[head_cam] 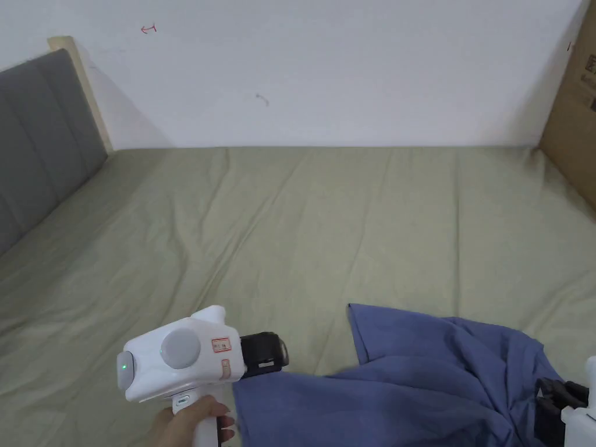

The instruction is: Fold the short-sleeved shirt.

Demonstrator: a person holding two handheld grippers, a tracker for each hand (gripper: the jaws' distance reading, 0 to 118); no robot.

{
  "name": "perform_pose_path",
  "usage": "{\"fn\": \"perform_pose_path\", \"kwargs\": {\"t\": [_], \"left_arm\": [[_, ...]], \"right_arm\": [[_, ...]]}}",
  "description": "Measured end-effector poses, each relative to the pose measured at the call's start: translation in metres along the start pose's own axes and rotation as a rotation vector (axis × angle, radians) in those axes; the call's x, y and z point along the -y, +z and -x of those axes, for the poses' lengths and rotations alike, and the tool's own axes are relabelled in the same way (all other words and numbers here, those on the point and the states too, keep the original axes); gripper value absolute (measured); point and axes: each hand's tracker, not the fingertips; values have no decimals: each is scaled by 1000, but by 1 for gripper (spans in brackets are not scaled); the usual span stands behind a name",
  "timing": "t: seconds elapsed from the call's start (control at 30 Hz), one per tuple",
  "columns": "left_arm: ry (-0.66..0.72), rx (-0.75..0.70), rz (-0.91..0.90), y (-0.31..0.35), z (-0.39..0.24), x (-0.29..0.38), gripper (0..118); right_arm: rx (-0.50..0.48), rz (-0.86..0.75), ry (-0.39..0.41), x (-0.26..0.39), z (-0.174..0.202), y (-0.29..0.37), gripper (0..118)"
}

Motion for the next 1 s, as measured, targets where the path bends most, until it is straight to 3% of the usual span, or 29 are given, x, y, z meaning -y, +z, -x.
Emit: {"fn": "perform_pose_path", "kwargs": {"t": [0.1,0.17,0.2,0.3,0.4,0.43,0.57,0.7,0.73,0.77,0.8,0.83,0.87,0.93,1.0], "left_arm": [[7,-49,62,-31,8,3,109],[-1,-77,72,-47,10,5,98],[-23,-135,75,-52,11,5,81],[-8,-139,25,-47,8,7,54],[-35,-159,8,-48,11,9,5],[11,-146,17,-46,13,7,5],[-33,-126,-3,-26,6,3,4],[-59,-100,-45,-3,-1,1,4],[-70,-93,-55,3,-2,1,4],[-85,-82,-70,11,-5,2,4],[-91,-57,-90,18,-7,3,4],[-91,-47,-104,27,-9,3,4],[-101,-35,-122,35,-11,4,4],[-124,-30,-140,45,-14,4,4],[-147,-42,-153,52,-17,4,4]], "right_arm": [[14,34,-10,6,-7,-11,1],[25,50,-13,9,-14,-18,1],[30,56,-14,9,-17,-20,1],[41,66,-17,11,-24,-24,1],[44,74,-21,10,-28,-29,1],[42,74,-22,11,-28,-31,1],[-26,81,-9,-9,-31,-48,1],[-192,96,8,-58,-32,-85,3],[-223,100,41,-72,-31,-98,17],[-239,112,117,-87,-29,-119,41],[-232,128,181,-97,-28,-136,76],[-208,156,255,-107,-18,-156,88],[-201,193,340,-116,-16,-179,88],[-118,257,430,-127,-15,-224,88],[-27,342,468,-130,-14,-261,88]]}}
